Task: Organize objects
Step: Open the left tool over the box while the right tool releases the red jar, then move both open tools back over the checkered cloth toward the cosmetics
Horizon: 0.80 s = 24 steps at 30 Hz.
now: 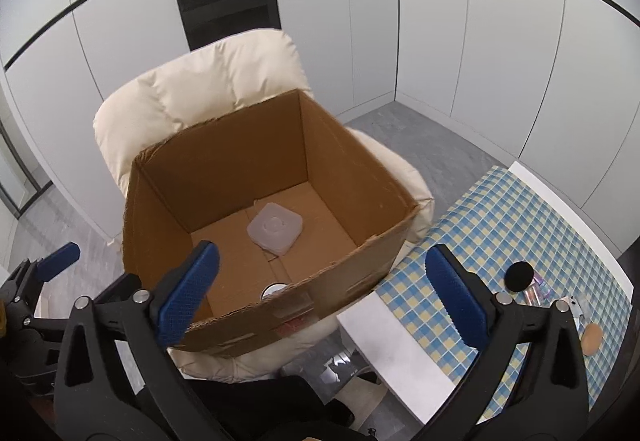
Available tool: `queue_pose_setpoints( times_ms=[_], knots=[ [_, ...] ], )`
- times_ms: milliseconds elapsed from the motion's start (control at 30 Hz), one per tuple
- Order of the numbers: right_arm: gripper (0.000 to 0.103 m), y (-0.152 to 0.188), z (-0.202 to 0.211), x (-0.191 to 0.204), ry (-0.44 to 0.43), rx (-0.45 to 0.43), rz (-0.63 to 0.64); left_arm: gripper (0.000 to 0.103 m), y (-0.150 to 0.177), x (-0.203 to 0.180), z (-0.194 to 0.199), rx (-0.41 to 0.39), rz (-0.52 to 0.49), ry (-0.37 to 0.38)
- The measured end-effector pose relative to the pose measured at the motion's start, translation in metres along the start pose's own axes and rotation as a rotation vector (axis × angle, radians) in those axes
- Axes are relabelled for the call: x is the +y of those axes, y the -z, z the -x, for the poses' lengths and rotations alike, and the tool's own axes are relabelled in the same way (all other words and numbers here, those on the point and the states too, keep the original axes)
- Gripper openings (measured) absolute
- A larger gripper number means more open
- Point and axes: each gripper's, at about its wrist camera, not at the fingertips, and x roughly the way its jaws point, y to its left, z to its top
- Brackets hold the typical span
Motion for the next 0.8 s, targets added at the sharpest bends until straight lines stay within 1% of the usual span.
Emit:
queue_pose_setpoints(
  times_ms=[800],
  knots=[
    [0.103, 0.014, 0.022, -0.052, 0.074, -0.016, -0.062, 0.102, -0.003, -0.044, -0.008, 0.011, -0.043, 0.061]
  ],
)
